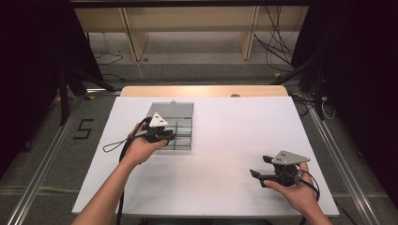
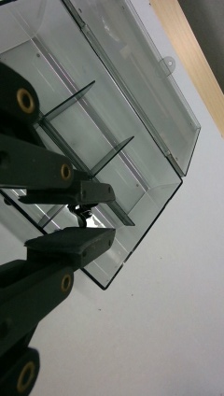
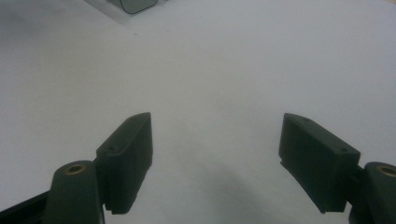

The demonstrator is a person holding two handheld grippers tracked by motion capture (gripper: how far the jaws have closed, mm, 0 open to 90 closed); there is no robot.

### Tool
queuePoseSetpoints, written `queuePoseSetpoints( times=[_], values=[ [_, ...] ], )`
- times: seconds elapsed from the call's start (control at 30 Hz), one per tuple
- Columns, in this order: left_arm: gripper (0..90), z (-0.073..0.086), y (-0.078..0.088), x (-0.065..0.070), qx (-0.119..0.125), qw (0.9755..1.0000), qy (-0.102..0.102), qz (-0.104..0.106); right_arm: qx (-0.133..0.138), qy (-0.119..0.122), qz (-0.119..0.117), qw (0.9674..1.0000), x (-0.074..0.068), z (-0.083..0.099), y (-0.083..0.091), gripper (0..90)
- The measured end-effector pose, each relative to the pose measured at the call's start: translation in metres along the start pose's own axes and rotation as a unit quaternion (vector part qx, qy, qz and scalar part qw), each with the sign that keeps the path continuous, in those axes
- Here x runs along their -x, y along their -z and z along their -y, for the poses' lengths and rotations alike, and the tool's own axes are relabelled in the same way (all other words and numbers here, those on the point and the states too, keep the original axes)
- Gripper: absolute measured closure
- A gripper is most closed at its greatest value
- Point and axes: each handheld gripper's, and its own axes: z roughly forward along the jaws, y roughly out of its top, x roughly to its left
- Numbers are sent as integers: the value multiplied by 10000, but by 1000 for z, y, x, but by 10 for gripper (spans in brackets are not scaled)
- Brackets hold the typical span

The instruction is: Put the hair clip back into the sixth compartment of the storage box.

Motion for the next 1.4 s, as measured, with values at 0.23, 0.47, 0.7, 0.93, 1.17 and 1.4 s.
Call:
queuePoseSetpoints(
  times=[0.23,0.47,0.7,0.93,1.17,1.4],
  values=[
    [761,0,-2,0,-42,10000,3,5,2,-1,-2,10000,0,0,0,268],
    [761,-1,-6,1,-59,10000,-12,25,2,-3,-6,10000,0,0,0,268],
    [760,-2,-9,2,-81,10000,12,40,-12,-4,-9,10000,0,0,0,268],
    [761,-4,-11,2,-115,9999,-20,54,-21,-7,-13,10000,0,0,0,267],
    [760,-5,-13,3,-132,9999,-28,54,-18,-7,-14,10000,0,0,0,267],
    [761,-7,-16,4,-162,9998,-44,66,-1,-8,-20,10000,0,0,0,267]
  ],
)
